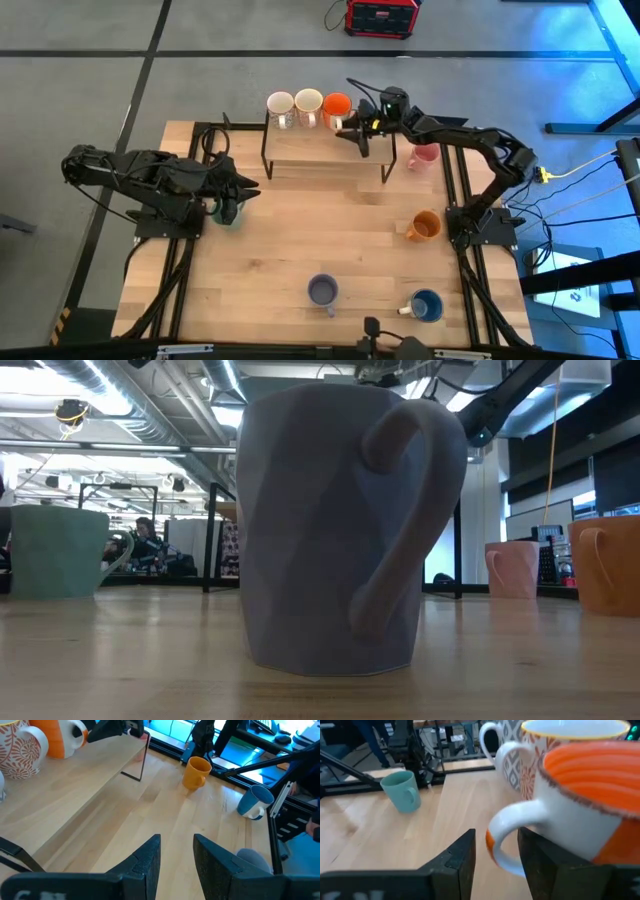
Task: Place coffee mugs
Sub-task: Put the orange mug on the shelf
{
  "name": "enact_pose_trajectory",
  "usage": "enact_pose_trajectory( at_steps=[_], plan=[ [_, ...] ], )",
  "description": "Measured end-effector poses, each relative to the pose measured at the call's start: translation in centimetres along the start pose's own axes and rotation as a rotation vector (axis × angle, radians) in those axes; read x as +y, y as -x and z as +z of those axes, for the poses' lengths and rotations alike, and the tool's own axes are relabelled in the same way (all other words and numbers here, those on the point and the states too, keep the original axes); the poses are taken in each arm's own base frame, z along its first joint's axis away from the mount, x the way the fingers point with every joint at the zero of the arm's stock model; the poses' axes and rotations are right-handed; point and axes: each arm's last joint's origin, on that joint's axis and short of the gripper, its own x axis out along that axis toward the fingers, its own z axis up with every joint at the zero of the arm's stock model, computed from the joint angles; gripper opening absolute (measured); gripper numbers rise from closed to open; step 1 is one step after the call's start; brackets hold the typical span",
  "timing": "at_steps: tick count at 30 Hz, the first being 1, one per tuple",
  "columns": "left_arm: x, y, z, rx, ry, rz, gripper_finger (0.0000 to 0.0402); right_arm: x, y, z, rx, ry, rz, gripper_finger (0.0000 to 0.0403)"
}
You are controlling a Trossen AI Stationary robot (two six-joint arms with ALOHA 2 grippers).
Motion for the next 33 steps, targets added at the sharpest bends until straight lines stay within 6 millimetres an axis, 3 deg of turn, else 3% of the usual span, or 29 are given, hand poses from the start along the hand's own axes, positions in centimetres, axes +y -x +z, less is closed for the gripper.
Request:
enact_pose_trajectory(
  at_steps=[20,23,29,33],
  plan=[
    [0.0,0.0,0.0,0.001,-0.001,-0.001,0.0110,1.3,2.3,0.7,0.145,-0.001,-0.113,0.0133],
    [0.0,0.0,0.0,0.001,-0.001,0.000,0.0110,1.4,2.4,0.9,0.141,0.005,-0.126,0.0108],
    [0.0,0.0,0.0,-0.003,-0.024,0.007,0.0110,2.1,1.7,1.2,0.131,0.041,-0.128,0.0011],
    [0.0,0.0,0.0,-0.005,-0.027,0.010,0.0110,3.1,1.0,1.6,0.110,0.090,-0.137,0.0017]
  ],
)
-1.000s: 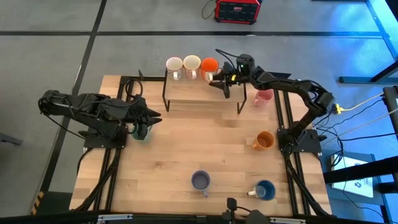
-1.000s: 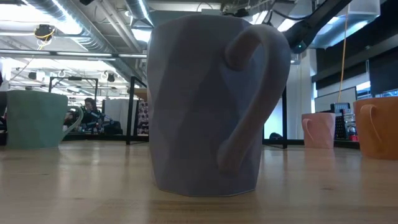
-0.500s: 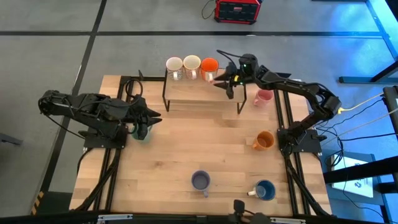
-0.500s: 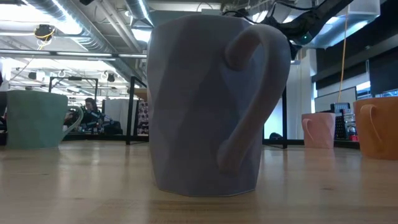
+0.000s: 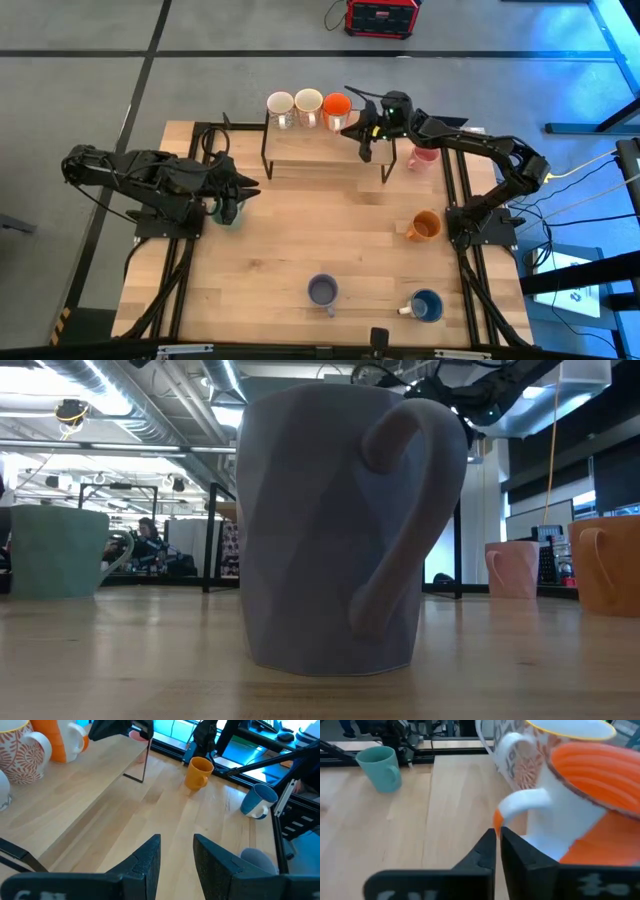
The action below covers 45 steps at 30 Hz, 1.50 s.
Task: Place coffee mugs
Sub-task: Put the orange mug on the shelf, then put the blue mug on the shelf
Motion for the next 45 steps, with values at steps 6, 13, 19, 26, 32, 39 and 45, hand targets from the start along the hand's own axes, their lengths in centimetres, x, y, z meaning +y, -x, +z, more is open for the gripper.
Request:
enact_pose_trajectory(
  at_steps=[6,13,19,26,32,39,45],
  plan=[
    [0.0,0.0,0.0,0.000,0.000,0.000,0.0110,0.0,-0.1,-0.1,0.019,-0.003,-0.029,0.0004],
    [0.0,0.0,0.0,0.000,0.000,0.001,0.0110,1.4,1.6,1.5,-0.009,-0.043,0.004,0.0005],
    [0.0,-0.1,0.0,-0.009,-0.003,0.026,0.0110,6.9,2.8,4.0,-0.052,-0.013,0.180,0.0002],
    [-0.3,-0.1,-0.2,0.013,-0.024,-0.012,0.0110,13.1,1.9,4.8,-0.035,-0.030,0.277,0.0001],
    [-1.1,0.3,-0.6,0.025,-0.112,-0.069,0.0110,17.4,2.0,5.6,-0.023,-0.078,0.240,0.0001],
    [-2.4,1.3,-1.6,0.060,-0.192,-0.169,0.0110,20.1,2.0,8.3,-0.065,-0.141,0.156,0.0001],
    [-3.4,2.2,-2.6,0.087,-0.256,-0.237,0.0110,22.8,0.2,10.1,-0.030,-0.167,0.168,0.0001]
  ],
)
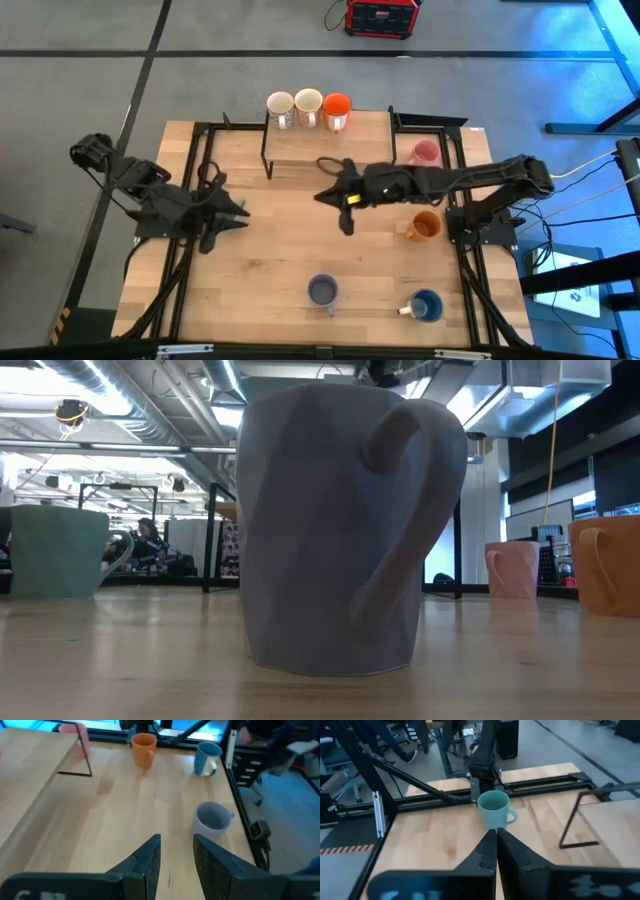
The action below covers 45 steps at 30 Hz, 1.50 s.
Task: Place coffee mugs
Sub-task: Put the blue mug on the shelf
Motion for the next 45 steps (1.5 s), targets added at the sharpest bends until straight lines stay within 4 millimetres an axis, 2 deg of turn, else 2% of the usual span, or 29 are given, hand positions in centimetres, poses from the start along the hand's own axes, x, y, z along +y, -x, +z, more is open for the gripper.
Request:
enact_pose_trajectory(
  at_steps=[5,14,21,26,29,33,40,45],
  plan=[
    [-1.0,0.2,-0.9,0.010,-0.035,-0.035,0.0110,2.1,-1.8,0.2,0.070,-0.056,0.047,0.0001],
    [-2.3,-1.5,-5.7,0.012,0.013,-0.081,0.0110,6.4,-3.0,-0.4,0.121,-0.177,0.144,0.0001],
    [-2.7,-3.2,-8.3,0.003,0.070,-0.112,0.0110,9.3,-3.5,-2.7,0.216,-0.207,0.174,0.0001],
    [-2.6,-3.5,-8.8,0.016,0.081,-0.104,0.0110,10.1,-3.9,-4.4,0.329,-0.401,0.127,0.0001],
    [-2.6,-3.5,-8.7,0.015,0.085,-0.101,0.0110,9.4,-3.7,-4.9,0.385,-0.507,0.031,0.0004],
    [-2.6,-3.5,-8.7,0.014,0.086,-0.100,0.0110,8.6,-3.2,-5.9,0.496,-0.574,-0.069,0.0045],
    [-2.2,-3.8,-8.5,0.009,0.103,-0.074,0.0110,7.9,-1.2,-7.7,0.756,-0.577,-0.206,0.0169],
    [-1.9,-4.0,-8.4,0.008,0.114,-0.057,0.0110,8.7,0.5,-9.1,0.914,-0.564,-0.283,0.0227]
  ],
)
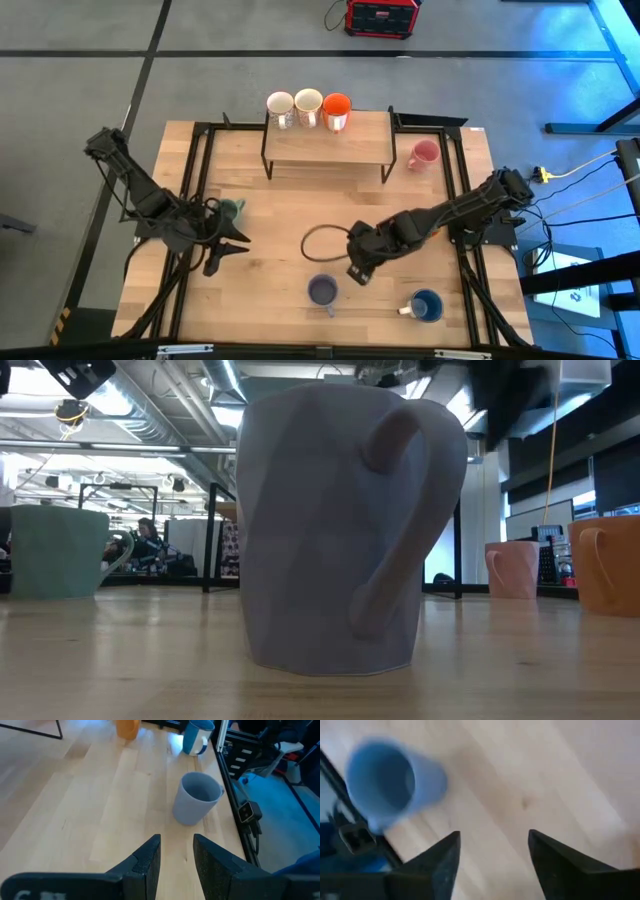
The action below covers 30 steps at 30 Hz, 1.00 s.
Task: Place coffee mugs
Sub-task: Put the blue mug on the shelf
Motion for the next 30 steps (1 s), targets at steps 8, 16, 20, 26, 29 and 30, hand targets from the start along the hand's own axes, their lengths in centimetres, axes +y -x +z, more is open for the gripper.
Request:
enact_pose_trajectory(
  at_steps=[8,16,20,26,29,30],
  plan=[
    [0.3,-0.1,0.2,-0.004,0.007,0.017,0.0110,2.2,1.3,-5.8,0.157,-0.123,0.062,0.0241],
    [0.4,-0.2,0.2,-0.001,-0.012,0.029,0.0110,3.2,2.0,-12.2,0.214,-0.425,0.014,0.0238],
    [0.4,-0.2,0.2,-0.002,-0.040,0.031,0.0110,2.7,1.0,-13.8,0.179,-0.549,-0.036,0.0238],
    [0.4,-0.2,0.2,-0.003,-0.044,0.031,0.0110,1.3,-1.4,-14.3,0.158,-0.643,-0.110,0.0228],
    [0.4,-0.2,0.2,-0.003,-0.044,0.031,0.0110,0.4,-2.4,-14.1,0.151,-0.666,-0.145,0.0205],
    [0.4,-0.2,0.2,-0.003,-0.044,0.031,0.0110,0.2,-2.8,-14.2,0.157,-0.668,-0.154,0.0195]
  ],
)
